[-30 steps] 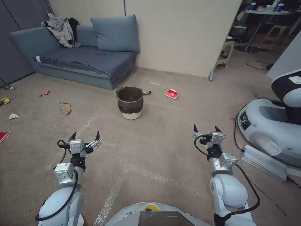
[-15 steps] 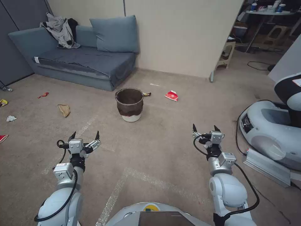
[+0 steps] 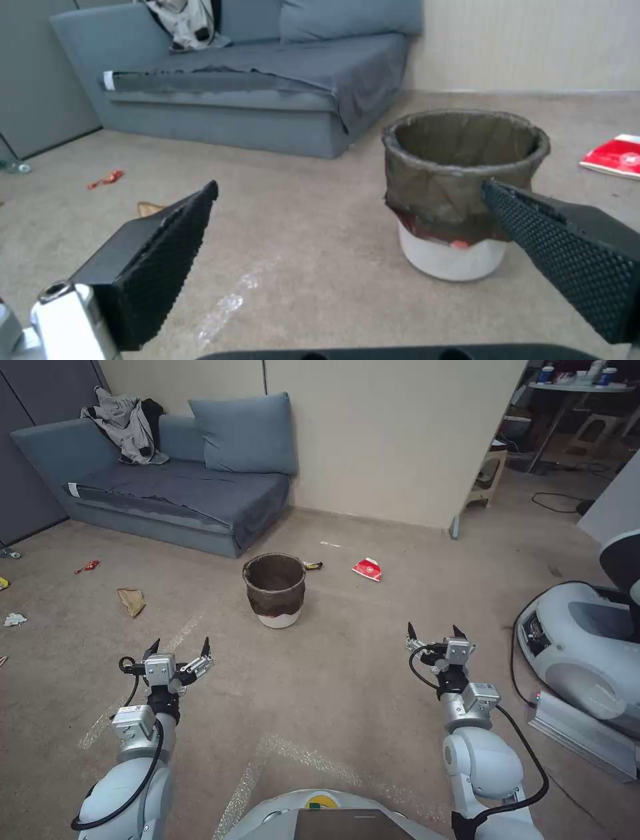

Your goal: Pick up the trash bin, then pick up the garbage from the floor and place it into the trash bin.

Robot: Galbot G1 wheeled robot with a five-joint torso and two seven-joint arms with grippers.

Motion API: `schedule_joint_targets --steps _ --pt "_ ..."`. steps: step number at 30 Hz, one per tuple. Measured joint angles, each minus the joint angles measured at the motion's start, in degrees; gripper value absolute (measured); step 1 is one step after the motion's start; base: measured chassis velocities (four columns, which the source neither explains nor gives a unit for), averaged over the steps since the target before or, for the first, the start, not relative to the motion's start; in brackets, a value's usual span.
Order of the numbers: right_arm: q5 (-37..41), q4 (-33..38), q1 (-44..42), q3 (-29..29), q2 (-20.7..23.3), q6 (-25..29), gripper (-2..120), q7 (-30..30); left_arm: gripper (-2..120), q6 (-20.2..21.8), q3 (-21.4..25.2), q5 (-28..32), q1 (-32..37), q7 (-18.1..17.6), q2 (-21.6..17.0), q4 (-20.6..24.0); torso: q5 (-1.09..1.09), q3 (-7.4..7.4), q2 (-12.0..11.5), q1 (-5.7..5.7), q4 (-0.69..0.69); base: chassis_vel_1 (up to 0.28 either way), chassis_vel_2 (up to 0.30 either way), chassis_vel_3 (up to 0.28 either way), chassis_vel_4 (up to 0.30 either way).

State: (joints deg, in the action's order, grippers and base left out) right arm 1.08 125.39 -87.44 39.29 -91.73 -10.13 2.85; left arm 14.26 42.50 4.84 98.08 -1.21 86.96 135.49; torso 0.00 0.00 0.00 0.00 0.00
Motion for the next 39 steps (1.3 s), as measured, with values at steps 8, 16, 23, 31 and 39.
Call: schedule_joint_targets --steps 8,16,23,31,39 --pt "-0.02 -0.02 -0.02 -0.02 0.02 0.09 100 0.03 100 0.09 0.09 0.04 0.01 0.02 0.07 0.17 0.0 0.0 0.0 0.0 -0.01 -0.105 0.096 0.095 -0.107" --pt "-0.01 0.02 -0.04 0.04 -0.07 0.14 100 0.05 100 0.19 0.05 0.07 -0.09 0.03 0.13 0.23 0.0 0.0 0.0 0.0 0.0 -0.079 0.088 0.097 -0.089" --pt "-0.06 -0.17 0.03 -0.04 -0.12 0.15 100 0.03 100 0.32 0.34 0.65 -0.29 -0.05 0.15 0.38 0.0 0.0 0.0 0.0 -0.01 -0.092 0.097 0.1 -0.108" --pt "-0.18 -0.17 0.08 0.21 -0.3 0.17 100 -0.06 100 0.58 0.12 0.85 -0.67 -0.14 -0.07 0.43 0.0 0.0 0.0 0.0 -0.01 -0.111 0.102 0.104 -0.1" --pt "-0.26 -0.16 0.18 0.13 -0.41 0.25 100 -0.08 100 0.64 0.12 0.83 -0.8 -0.14 -0.12 0.4 0.0 0.0 0.0 0.0 0.0 -0.104 0.108 0.123 -0.098"
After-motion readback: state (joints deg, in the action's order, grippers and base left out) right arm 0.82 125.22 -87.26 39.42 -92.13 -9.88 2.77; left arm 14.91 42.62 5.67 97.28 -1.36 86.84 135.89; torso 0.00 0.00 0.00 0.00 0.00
